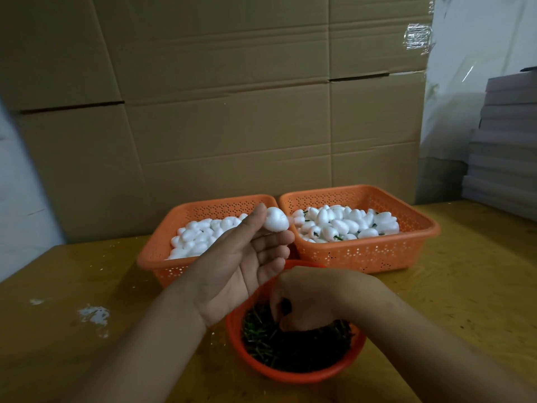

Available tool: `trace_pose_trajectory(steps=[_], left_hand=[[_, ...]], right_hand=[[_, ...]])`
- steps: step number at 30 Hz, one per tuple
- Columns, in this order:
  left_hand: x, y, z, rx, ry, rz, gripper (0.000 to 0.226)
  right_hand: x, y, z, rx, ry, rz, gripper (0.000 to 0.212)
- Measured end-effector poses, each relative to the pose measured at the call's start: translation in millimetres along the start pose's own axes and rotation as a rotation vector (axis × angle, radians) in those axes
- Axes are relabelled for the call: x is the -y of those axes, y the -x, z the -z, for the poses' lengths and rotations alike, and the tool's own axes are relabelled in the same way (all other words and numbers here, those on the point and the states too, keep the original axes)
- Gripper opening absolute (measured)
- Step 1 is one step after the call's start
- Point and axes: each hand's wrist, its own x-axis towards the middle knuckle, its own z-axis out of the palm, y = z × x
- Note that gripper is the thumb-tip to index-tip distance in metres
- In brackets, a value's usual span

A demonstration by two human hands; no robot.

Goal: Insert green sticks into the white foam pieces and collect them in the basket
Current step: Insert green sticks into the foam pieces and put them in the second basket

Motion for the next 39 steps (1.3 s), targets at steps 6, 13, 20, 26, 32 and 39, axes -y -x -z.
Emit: trace_pose_trajectory(steps=[6, 13, 20, 26, 32, 39], left_hand=[[-2.3, -0.6, 4.9, 0.154, 0.111, 0.005, 0.039], [-3.9, 1.8, 6.4, 0.241, 0.115, 0.007, 0.046], [-2.9, -2.0, 10.4, 0.163, 0.149, -0.042, 0.036], [-2.4, -5.3, 16.2, 0.069, 0.170, -0.122, 0.072], [-2.7, -6.8, 17.0, 0.001, 0.174, -0.153, 0.087], [-4.1, -2.4, 13.4, -0.047, 0.148, -0.131, 0.020]], right_hand=[[-0.2, -0.6, -1.3, -0.027, 0.021, 0.007, 0.019], [-1.0, -1.6, -3.9, -0.041, 0.020, -0.005, 0.021], [-5.2, -4.7, -6.1, -0.182, 0.016, 0.001, 0.021], [-5.7, -6.7, -6.4, -0.288, 0.009, 0.011, 0.025], [-6.8, -9.8, -6.3, -0.300, -0.012, 0.021, 0.023], [-9.7, -12.8, -9.2, -0.292, 0.024, 0.020, 0.011]])
